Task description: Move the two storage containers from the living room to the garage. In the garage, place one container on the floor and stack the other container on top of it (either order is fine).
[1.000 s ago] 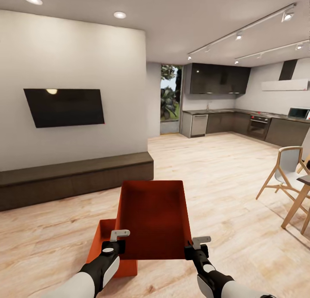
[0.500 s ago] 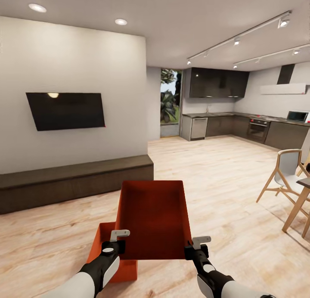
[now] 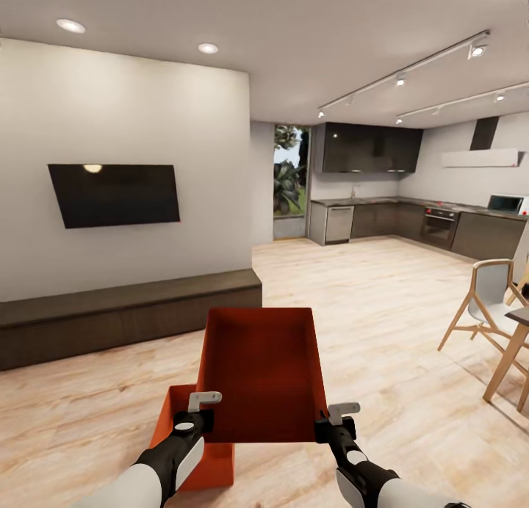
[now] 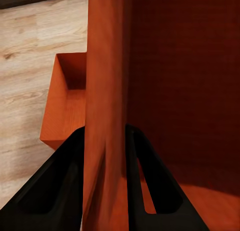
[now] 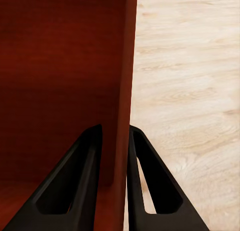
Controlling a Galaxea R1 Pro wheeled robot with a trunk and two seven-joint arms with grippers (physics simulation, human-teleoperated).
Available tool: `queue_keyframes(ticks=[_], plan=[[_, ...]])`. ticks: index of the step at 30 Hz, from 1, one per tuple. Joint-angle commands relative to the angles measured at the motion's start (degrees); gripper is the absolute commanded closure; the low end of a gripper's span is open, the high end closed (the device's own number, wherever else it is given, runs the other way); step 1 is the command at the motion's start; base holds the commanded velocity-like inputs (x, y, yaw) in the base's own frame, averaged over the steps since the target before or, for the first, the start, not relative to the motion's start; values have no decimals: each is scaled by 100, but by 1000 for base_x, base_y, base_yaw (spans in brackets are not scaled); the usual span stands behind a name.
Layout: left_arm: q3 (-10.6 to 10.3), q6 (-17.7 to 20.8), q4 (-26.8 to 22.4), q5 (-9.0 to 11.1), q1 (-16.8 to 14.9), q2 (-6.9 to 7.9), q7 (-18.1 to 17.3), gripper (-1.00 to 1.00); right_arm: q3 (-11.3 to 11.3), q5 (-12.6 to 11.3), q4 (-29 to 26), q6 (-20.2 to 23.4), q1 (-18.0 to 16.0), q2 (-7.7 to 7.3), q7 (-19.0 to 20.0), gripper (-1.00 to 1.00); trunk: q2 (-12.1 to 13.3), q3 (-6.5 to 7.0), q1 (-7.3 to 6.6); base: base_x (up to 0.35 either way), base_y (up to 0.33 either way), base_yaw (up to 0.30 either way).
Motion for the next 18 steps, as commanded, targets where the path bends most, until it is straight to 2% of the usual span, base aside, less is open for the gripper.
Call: queue_keyframes(ticks=[1,18], plan=[[81,19,10,65,-5,47,82,100,16,-105,-5,-48,-5,-10,-24,100,-5,2,0,0,0,0],[81,19,10,65,-5,47,82,100,16,-108,-5,-48,-5,-10,-24,100,-5,158,0,0,0,0]])
